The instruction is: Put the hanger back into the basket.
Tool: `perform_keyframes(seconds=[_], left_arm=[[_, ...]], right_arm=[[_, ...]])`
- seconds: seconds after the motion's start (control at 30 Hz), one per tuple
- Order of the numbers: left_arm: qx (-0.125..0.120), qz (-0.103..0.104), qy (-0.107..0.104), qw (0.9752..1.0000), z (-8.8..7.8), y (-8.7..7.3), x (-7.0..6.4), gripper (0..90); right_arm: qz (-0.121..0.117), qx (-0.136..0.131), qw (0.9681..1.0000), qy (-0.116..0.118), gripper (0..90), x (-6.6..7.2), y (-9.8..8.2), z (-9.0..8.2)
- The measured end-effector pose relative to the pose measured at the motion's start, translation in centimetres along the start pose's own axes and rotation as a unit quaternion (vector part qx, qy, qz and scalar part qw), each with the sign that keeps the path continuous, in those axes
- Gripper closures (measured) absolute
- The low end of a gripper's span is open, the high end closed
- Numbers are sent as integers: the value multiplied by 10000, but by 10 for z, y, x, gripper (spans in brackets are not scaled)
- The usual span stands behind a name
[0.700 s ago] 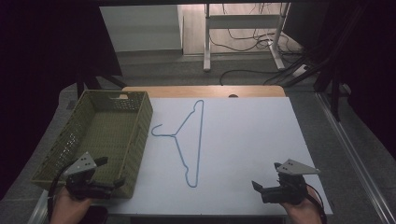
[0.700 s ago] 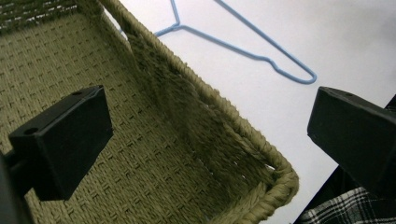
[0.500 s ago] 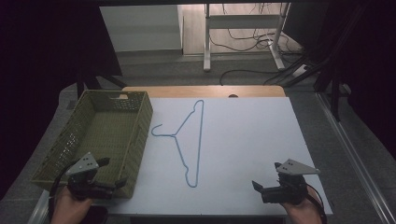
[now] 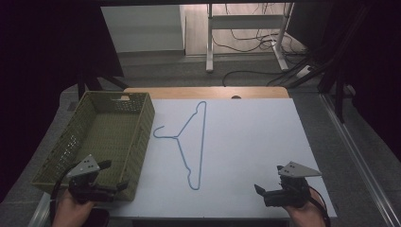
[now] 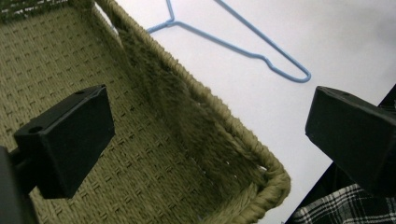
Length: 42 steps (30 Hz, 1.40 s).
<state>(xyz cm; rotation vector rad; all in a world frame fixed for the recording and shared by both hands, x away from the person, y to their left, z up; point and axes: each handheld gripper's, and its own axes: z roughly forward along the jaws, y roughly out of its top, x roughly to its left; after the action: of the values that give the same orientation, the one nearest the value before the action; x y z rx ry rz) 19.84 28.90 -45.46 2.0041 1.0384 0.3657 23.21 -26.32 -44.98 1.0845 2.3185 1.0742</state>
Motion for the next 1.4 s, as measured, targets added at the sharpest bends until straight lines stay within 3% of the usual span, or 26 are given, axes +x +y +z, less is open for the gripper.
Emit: perform_keyframes(seconds=[0.23, 0.6, 0.97, 1.4], left_arm=[[23, 183, 4, 9998, 2, -1, -2, 22], [102, 43, -138, 9998, 4, 1, -2, 22], [131, 53, -67, 9999, 7, 25, -12, 24], [225, 114, -259, 9993, 25, 53, -26, 33]], right_arm=[[-8, 40, 10000, 21, 0, 2, 2, 2], [-18, 92, 9999, 68, 0, 6, 10, 6], [11, 125, 9999, 116, 0, 8, 10, 8], [-23, 134, 9998, 155, 0, 14, 15, 12]])
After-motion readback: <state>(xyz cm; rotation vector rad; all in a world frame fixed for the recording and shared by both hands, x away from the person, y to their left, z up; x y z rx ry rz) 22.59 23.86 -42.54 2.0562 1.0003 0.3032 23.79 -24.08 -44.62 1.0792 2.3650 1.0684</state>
